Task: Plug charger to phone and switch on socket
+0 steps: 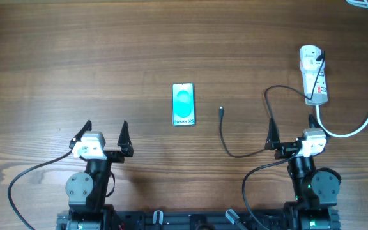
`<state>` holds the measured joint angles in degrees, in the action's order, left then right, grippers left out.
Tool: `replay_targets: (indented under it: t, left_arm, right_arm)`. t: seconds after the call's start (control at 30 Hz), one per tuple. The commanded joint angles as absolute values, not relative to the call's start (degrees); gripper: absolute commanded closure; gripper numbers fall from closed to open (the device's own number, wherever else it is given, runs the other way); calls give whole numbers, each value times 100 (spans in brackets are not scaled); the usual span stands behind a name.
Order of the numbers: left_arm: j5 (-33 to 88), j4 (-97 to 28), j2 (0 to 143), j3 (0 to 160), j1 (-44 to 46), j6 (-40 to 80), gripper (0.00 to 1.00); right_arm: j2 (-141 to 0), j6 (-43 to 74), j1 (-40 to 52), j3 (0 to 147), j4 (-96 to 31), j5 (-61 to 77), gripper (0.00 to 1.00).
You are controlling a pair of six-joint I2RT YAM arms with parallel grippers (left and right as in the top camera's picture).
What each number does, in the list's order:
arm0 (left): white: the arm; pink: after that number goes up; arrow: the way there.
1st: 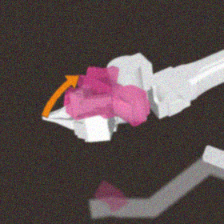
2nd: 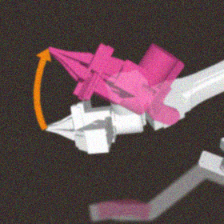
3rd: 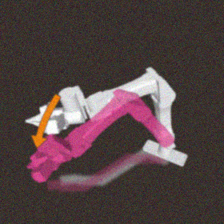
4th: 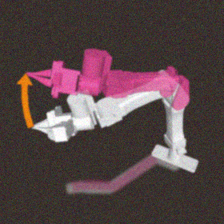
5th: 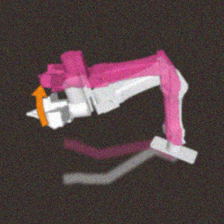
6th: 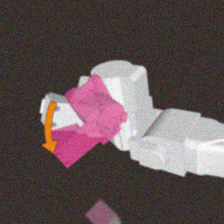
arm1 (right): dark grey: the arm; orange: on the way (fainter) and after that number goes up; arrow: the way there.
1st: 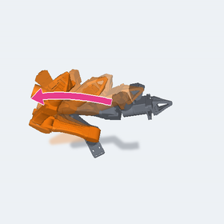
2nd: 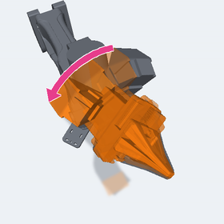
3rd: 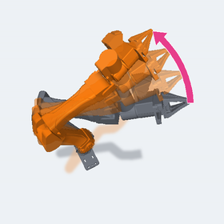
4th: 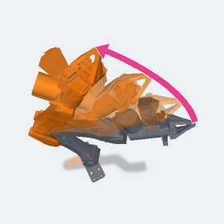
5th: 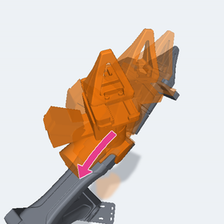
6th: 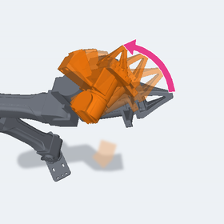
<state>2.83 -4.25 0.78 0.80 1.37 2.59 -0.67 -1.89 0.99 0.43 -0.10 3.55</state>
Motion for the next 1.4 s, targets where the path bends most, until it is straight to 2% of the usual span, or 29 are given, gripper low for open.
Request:
replay_targets:
  t: [0.0,1.37]
  left_arm:
    - [207,-432,16,34,84,172,0]
    - [204,-432,16,34,84,172,0]
  right_arm:
    - [-27,-290,128,30,10,285,0]
    - [-27,-290,128,30,8,285,0]
